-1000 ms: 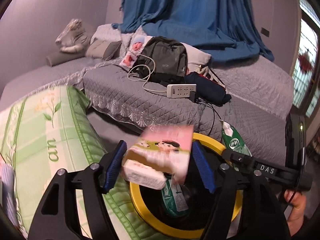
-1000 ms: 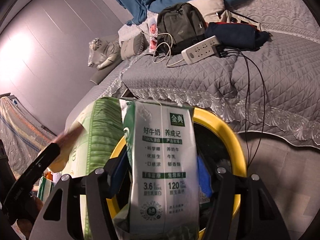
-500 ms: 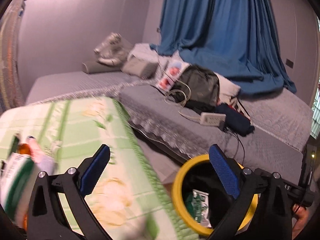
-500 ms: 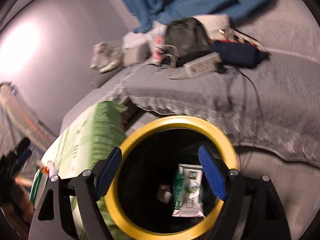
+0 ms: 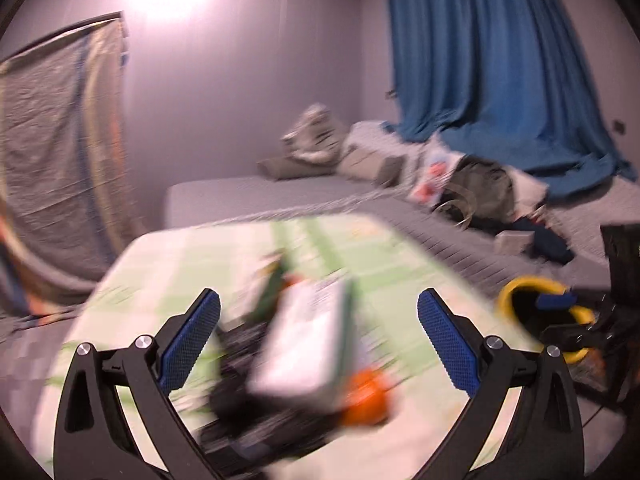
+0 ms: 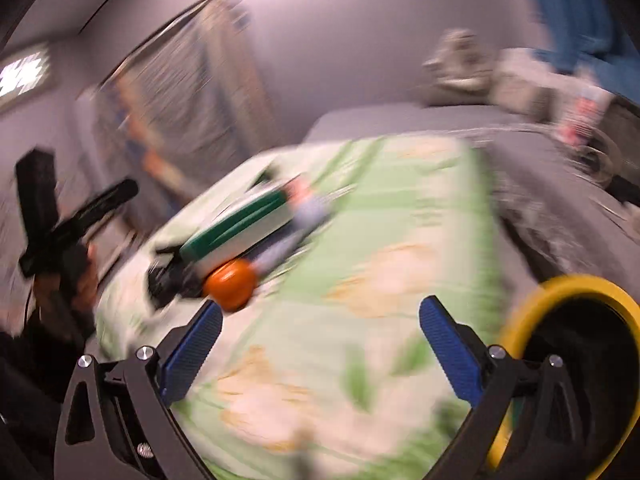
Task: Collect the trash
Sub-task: 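Return both tools to the bed and grasp the orange with the right tool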
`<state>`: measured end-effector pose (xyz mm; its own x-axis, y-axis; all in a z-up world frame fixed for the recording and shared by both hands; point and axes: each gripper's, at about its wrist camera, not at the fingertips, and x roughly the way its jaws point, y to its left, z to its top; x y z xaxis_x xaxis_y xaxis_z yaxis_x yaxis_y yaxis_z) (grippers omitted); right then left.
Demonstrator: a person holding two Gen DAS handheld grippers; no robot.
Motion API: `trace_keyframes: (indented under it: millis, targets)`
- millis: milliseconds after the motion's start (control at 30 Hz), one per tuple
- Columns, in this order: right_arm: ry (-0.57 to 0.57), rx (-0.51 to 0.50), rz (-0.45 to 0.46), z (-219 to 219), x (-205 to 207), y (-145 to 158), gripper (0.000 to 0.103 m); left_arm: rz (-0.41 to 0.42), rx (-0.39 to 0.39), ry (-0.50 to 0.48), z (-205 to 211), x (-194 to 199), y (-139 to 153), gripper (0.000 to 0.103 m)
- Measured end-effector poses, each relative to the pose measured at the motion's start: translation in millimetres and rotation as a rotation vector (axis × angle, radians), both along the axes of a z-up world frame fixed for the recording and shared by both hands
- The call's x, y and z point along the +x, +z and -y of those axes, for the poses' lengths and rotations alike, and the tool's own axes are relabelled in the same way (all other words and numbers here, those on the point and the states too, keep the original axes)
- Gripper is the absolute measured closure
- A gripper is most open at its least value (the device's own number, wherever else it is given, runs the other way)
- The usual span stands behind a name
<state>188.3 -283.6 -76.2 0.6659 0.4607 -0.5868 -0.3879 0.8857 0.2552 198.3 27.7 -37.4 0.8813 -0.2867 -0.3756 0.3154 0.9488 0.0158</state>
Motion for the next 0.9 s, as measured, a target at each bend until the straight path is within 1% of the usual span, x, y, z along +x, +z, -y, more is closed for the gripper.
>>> trace_keyframes:
  millis: [67, 133, 167, 233, 300, 367, 500, 567, 667, 700, 800, 833, 900]
  targets:
    - [0.09, -0.064, -0.021, -36.4, 11.5, -7.1, 0.008, -0.026, 0.028, 0.061, -32.7, -5.7, -10.4, 0.008]
    - [0.182, -0.144, -0.04, -73.8, 24.6, -15.8, 0.008, -0.064, 0.018, 0.126, -65.6, -13.6, -23.5, 0.008]
    - [0.222, -0.173, -0.051, -89.7, 31.6, -19.4, 0.009, -0.081, 0.001, 0.144, -76.7, -16.4, -27.5, 0.008]
    - [0.279, -0.214, -0.077, -113.3, 40.0, -27.1, 0.015, -0.138, -0.06, 0.178, -101.4, -22.0, -39.6, 0.008]
    - [0.322, -0.259, -0.092, -134.1, 45.8, -36.3, 0.018, -0.174, -0.111, 0.204, -119.4, -24.8, -50.3, 0.008]
    - [0.325, -0.312, -0.097, -150.9, 56.8, -41.3, 0.022, -0.195, -0.136, 0.216, -129.0, -27.6, -57.8, 0.008]
    - [0.33, -0.35, -0.126, -165.2, 73.6, -48.4, 0.029, -0.187, -0.138, 0.222, -139.4, -31.3, -62.6, 0.008]
    - [0.323, -0.381, -0.133, -169.2, 79.7, -51.8, 0.03, -0.184, -0.147, 0.222, -144.8, -32.0, -63.8, 0.008]
    - [0.336, -0.384, -0.16, -175.4, 87.1, -58.4, 0.03, -0.191, -0.169, 0.218, -146.9, -29.5, -65.4, 0.008]
    - [0.34, -0.388, -0.166, -176.6, 89.0, -60.0, 0.032, -0.194, -0.179, 0.216, -147.9, -29.1, -66.1, 0.008]
    - [0.349, -0.384, -0.191, -178.4, 93.6, -64.6, 0.04, -0.199, -0.183, 0.217, -147.1, -28.8, -67.2, 0.008]
    - [0.351, -0.376, -0.193, -178.6, 93.6, -63.7, 0.046, -0.198, -0.18, 0.218, -146.2, -28.9, -66.8, 0.008]
    - [0.362, -0.36, -0.2, -178.3, 92.1, -63.2, 0.053, -0.195, -0.171, 0.217, -142.8, -30.7, -64.8, 0.008]
